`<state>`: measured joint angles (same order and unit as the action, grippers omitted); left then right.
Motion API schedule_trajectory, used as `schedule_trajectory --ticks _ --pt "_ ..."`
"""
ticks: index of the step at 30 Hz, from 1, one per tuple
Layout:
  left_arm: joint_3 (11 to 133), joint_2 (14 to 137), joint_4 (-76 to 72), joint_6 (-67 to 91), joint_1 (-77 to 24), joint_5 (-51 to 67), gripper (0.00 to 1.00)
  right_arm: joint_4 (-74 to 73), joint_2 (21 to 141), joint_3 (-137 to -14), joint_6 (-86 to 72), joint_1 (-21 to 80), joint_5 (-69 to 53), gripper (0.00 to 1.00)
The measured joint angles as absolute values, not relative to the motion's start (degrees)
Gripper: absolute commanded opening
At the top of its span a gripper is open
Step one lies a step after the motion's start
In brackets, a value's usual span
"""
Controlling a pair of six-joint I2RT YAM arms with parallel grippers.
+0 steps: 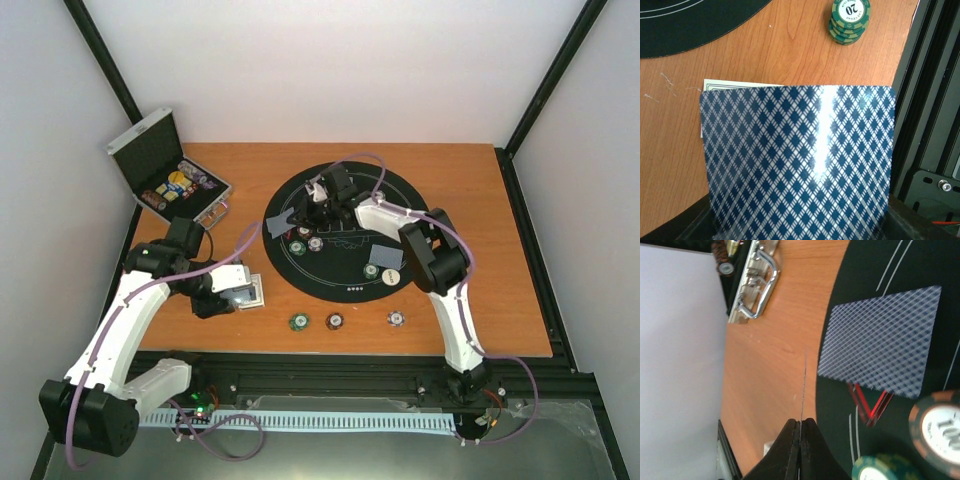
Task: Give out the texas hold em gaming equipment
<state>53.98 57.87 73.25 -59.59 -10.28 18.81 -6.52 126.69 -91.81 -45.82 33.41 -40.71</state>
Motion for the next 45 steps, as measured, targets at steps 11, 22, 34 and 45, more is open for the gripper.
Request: schedule_trajectory --ticks 11,22,34,45 --pt "53.98 57.84 73.36 -59.59 -10.28 18.83 0.01 -18.57 134.08 -103.50 -41.04 33.23 -38.74 0.40" --pt "53.98 57.84 73.36 -59.57 -10.28 18.92 0.01 -23.33 124.77 -94.65 -36.82 30.35 -34.89 0.52" --pt "54.00 58.65 73.25 -59.53 -10.28 19.75 0.01 0.14 100.51 -64.10 -48.73 41.43 -39.35 0.68" --pt "54.02 59.20 72.86 -59.51 -10.28 19.86 0.01 21.10 97.10 -52.86 -62.13 55.51 -38.09 0.69"
